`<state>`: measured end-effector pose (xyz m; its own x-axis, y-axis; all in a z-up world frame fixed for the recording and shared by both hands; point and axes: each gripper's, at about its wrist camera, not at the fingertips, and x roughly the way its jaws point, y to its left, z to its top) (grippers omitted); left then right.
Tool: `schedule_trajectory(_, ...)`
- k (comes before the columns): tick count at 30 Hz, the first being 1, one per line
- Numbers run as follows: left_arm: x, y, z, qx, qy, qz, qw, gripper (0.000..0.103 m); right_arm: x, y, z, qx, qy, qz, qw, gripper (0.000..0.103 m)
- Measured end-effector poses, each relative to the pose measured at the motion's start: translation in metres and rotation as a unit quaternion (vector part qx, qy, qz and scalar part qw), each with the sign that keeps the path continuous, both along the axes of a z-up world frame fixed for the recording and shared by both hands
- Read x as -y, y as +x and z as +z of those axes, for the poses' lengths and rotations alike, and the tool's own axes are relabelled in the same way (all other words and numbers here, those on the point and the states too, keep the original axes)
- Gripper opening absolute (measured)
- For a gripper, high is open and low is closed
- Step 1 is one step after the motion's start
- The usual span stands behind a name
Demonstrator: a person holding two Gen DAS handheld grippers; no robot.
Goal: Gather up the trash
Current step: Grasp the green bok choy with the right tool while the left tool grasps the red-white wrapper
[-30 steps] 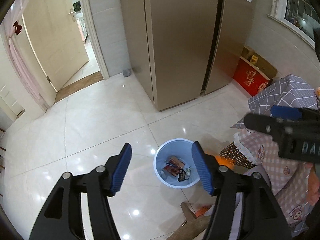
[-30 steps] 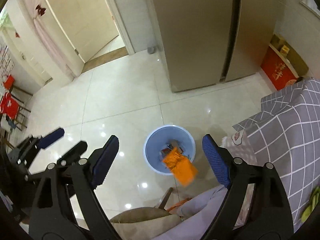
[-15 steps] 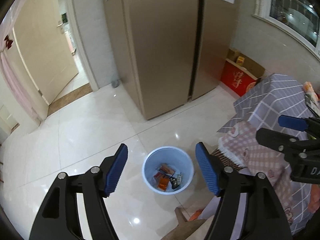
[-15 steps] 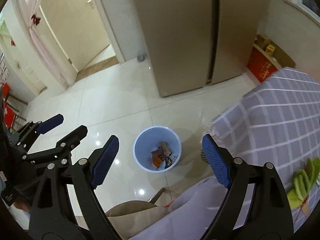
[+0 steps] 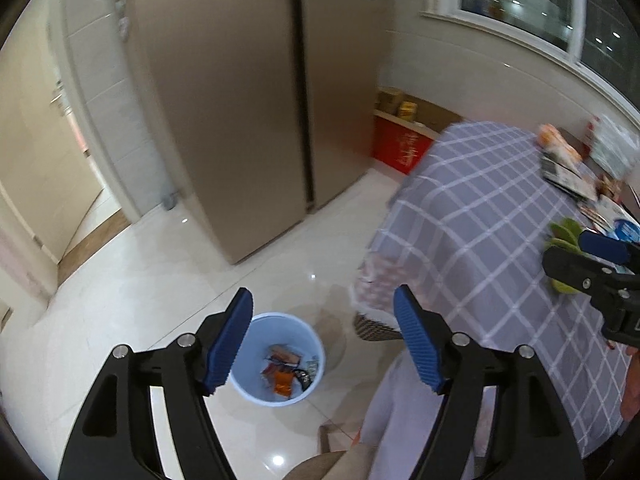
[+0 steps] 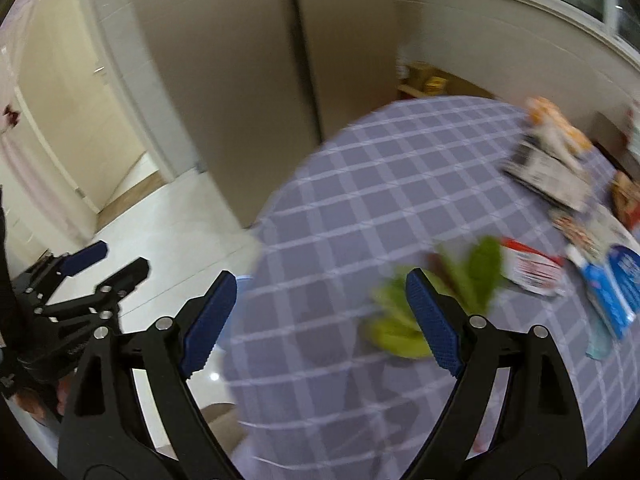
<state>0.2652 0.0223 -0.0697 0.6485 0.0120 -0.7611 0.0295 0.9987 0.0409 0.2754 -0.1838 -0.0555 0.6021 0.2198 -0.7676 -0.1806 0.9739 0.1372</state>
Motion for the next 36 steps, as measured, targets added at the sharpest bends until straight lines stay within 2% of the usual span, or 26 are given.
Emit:
schedule_trajectory(7,0.046,0.006,-0.006,-0.009,-0.001,-0.048,0.9988,0.074,0.053,0.000,-0.023,-0.034,-0.018,-0.047,0.998,0.089)
schedule_trajectory(11,0.065,0.010,-0.012,-0.021,0.006,-0.066,0.9976,0.074,0.061,0.004,-0.039,-0.056,-0.021,-0.040,0.997,0.088)
schedule_trajectory(13,0.072,0.011,-0.014,-0.025,0.009,-0.070,0.9972,0.074,0.062,0.004,-0.040,-0.045,-0.029,-0.045,0.998,0.072)
schedule_trajectory(14,0.075,0.012,-0.015,-0.028,0.011,-0.072,0.9969,0.074,0.062,0.005,-0.038,-0.040,-0.041,-0.053,0.997,0.042)
schedule_trajectory(15,0.077,0.013,-0.015,-0.029,0.012,-0.073,0.9968,0.074,0.065,0.007,-0.036,-0.040,-0.039,-0.055,0.997,0.027)
schedule_trajectory(17,0.082,0.015,-0.014,-0.033,0.013,-0.075,0.9966,0.074,0.079,0.012,-0.034,-0.058,0.016,-0.054,0.997,0.024)
schedule_trajectory(20,0.096,0.018,-0.010,-0.031,0.008,-0.089,0.9955,0.075,0.093,0.012,-0.025,-0.047,0.015,-0.071,0.996,0.023)
schedule_trajectory(21,0.103,0.019,-0.008,-0.030,0.006,-0.096,0.9949,0.079,0.101,0.012,-0.021,-0.044,0.021,-0.075,0.996,0.023)
schedule_trajectory(23,0.121,0.021,-0.004,-0.020,0.015,-0.113,0.9933,0.081,0.116,0.010,-0.014,-0.044,0.046,-0.076,0.995,0.023)
schedule_trajectory(26,0.146,0.025,0.000,-0.017,0.011,-0.139,0.9900,0.081,0.139,0.003,0.003,-0.024,0.037,-0.094,0.995,0.023)
schedule_trajectory(31,0.206,0.036,0.004,-0.015,0.015,-0.201,0.9793,0.081,0.185,-0.006,0.023,-0.004,0.037,-0.140,0.989,0.023)
schedule_trajectory(36,0.264,0.052,-0.006,-0.034,0.020,-0.266,0.9631,0.083,0.219,-0.018,0.029,-0.001,0.038,-0.167,0.985,0.023)
